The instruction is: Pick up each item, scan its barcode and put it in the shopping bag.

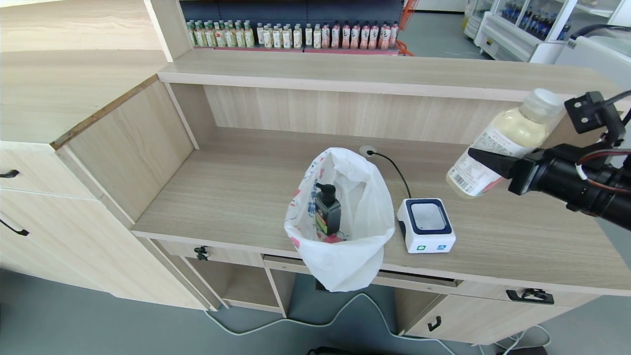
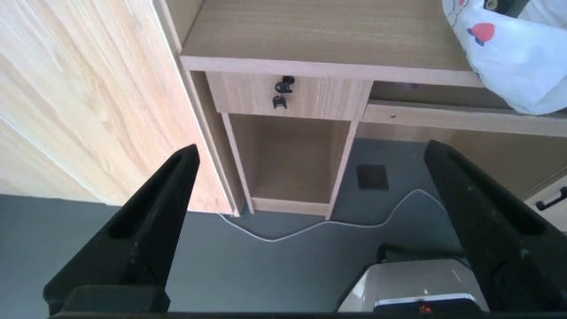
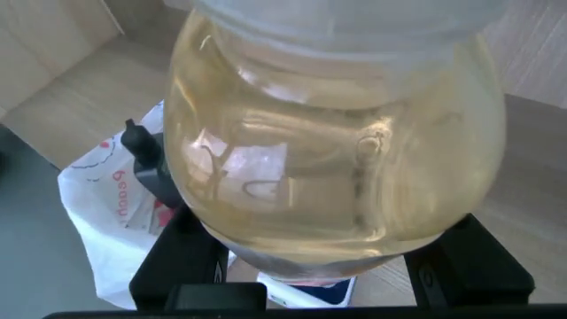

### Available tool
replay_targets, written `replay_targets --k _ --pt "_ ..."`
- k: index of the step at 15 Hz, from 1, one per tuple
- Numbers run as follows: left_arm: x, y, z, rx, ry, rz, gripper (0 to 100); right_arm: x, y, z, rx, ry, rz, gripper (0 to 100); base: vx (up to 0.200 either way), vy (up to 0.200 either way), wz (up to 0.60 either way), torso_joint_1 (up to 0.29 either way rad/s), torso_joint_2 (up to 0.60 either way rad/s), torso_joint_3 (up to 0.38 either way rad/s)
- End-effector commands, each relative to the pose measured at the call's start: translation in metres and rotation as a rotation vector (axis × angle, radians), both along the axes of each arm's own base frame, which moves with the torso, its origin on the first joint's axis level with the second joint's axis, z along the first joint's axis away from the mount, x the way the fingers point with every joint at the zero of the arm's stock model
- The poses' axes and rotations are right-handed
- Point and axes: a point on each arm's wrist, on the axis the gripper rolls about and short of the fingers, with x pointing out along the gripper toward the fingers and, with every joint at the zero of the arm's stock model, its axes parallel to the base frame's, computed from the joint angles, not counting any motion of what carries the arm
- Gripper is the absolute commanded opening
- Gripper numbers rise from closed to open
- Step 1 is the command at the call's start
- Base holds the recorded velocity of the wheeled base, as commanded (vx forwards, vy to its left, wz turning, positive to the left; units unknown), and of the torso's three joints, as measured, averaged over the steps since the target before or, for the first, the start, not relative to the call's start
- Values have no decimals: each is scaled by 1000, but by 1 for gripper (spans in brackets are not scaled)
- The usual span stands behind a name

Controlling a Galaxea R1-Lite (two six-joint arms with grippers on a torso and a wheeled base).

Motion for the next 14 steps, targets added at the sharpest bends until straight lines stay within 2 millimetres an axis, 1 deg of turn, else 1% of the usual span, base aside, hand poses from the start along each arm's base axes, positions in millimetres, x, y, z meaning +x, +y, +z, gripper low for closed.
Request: replay_targets --k 1,3,4,5,7,8,11,13,14 --pt "0 0 0 1 0 0 100 32 7 -9 -1 27 -2 0 0 200 0 2 -2 2" --pt "0 0 0 -2 2 0 100 54 10 -17 -5 44 -8 0 0 200 0 5 2 5" --pt "0 0 0 -4 2 1 100 59 10 -19 -6 45 -8 0 0 0 0 0 0 0" --pt "0 0 0 -2 2 0 100 73 12 -27 -8 39 -7 0 0 0 0 0 0 0" --pt "0 0 0 -4 2 1 100 90 19 -37 -6 18 8 0 0 0 0 0 0 0" --pt "0 0 0 -4 2 1 100 102 24 -43 -5 15 16 0 0 0 0 0 0 0" --pt "0 0 0 -4 2 1 100 118 42 -51 -9 8 59 0 0 0 0 0 0 0" --pt "0 0 0 -4 2 1 100 121 53 -56 -12 16 88 0 0 0 0 0 0 0" --pt "0 0 0 -4 2 1 100 122 58 -62 -14 30 100 0 0 0 0 0 0 0"
